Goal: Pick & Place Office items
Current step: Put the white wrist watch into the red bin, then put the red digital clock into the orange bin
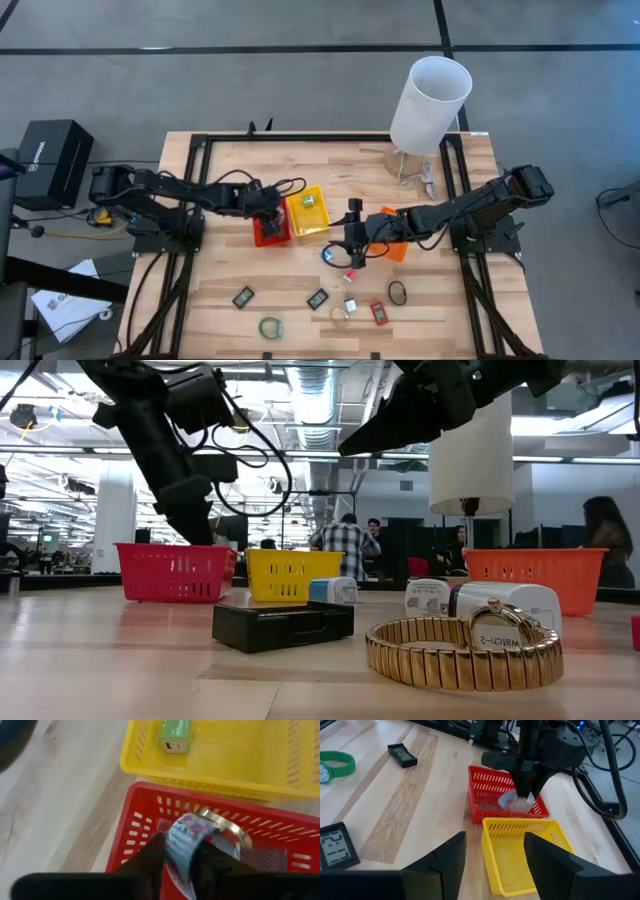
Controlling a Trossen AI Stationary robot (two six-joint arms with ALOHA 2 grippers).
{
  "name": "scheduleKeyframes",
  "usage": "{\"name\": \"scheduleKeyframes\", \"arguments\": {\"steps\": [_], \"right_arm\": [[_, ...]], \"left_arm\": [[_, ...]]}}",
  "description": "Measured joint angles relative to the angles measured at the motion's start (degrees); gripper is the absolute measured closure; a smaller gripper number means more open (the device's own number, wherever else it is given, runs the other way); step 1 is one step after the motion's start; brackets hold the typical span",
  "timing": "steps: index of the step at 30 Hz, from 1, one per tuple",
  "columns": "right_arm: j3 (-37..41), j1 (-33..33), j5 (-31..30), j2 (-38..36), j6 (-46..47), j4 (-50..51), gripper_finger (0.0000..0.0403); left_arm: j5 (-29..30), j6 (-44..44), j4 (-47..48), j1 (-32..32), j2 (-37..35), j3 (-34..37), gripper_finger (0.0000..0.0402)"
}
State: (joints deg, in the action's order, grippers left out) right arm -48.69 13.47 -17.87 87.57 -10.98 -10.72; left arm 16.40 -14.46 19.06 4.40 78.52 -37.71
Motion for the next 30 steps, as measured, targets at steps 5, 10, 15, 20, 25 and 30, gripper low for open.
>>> {"name": "scheduleKeyframes", "arguments": {"steps": [5, 10, 15, 20, 25, 30], "right_arm": [[0.0, -0.56, 0.02, 0.0, 0.0, 0.0, 0.0212], [0.0, -1.66, 3.46, 0.75, 0.65, -0.13, 0.0212], [0.01, -1.93, 6.17, 1.9, -0.63, -0.76, 0.0212], [0.0, -0.2, 10.58, 1.84, -4.43, -2.21, 0.0212], [-0.02, 2.03, 15.08, 1.81, -4.09, -6.22, 0.0212], [-0.35, 5.54, 15.06, 1.21, 2.07, -5.74, 0.0212]], "left_arm": [[0.04, 0.02, -0.15, -0.35, -1.33, -0.02, 0.0289], [0.09, -0.35, -0.67, -0.35, -4.39, -0.02, 0.0286], [0.09, -2.89, -1.3, -0.35, -8.84, -0.04, 0.0294], [0.1, -2.97, -1.75, -0.79, -12.08, -0.04, 0.0301], [0.06, -2.97, -2.4, -0.85, -12.57, -0.04, 0.0305], [0.07, -2.97, -2.52, -1.09, -12.48, -0.04, 0.0306]]}}
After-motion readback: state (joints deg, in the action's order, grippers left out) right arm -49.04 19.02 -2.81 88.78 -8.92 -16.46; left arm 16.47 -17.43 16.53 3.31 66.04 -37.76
